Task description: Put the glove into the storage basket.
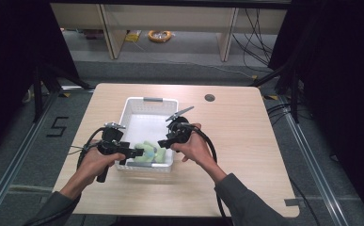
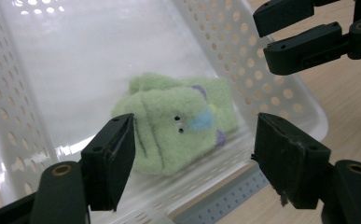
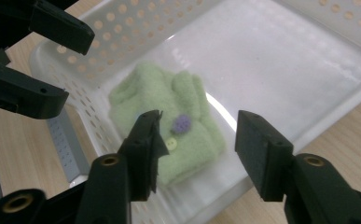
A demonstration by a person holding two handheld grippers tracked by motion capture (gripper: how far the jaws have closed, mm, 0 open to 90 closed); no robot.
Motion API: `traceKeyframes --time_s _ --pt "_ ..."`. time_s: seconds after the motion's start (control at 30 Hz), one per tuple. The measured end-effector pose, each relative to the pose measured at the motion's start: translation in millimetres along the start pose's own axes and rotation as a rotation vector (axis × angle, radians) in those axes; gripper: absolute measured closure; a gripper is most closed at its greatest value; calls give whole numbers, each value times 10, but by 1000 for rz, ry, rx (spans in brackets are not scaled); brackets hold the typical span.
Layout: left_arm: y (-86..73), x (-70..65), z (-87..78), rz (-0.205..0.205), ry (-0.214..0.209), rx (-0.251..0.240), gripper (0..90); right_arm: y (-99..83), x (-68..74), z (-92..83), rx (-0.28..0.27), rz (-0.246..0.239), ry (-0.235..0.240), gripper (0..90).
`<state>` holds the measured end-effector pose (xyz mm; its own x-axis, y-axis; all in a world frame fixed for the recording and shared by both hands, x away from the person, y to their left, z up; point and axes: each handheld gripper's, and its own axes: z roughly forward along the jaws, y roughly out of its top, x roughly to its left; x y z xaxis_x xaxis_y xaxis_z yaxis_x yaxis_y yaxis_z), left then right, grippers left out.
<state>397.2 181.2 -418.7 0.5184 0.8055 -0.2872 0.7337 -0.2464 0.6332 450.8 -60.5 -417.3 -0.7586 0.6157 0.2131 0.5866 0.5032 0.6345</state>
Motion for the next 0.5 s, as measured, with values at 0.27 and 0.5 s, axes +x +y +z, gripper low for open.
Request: traceKeyframes --time_s 0.27,0.5 --pt "-31 -85 -31 12 -16 -19 263 -49 -17 -151 -56 5 1 402" --pt "-69 -139 -39 10 -45 -36 245 -119 -48 -275 -69 14 10 385"
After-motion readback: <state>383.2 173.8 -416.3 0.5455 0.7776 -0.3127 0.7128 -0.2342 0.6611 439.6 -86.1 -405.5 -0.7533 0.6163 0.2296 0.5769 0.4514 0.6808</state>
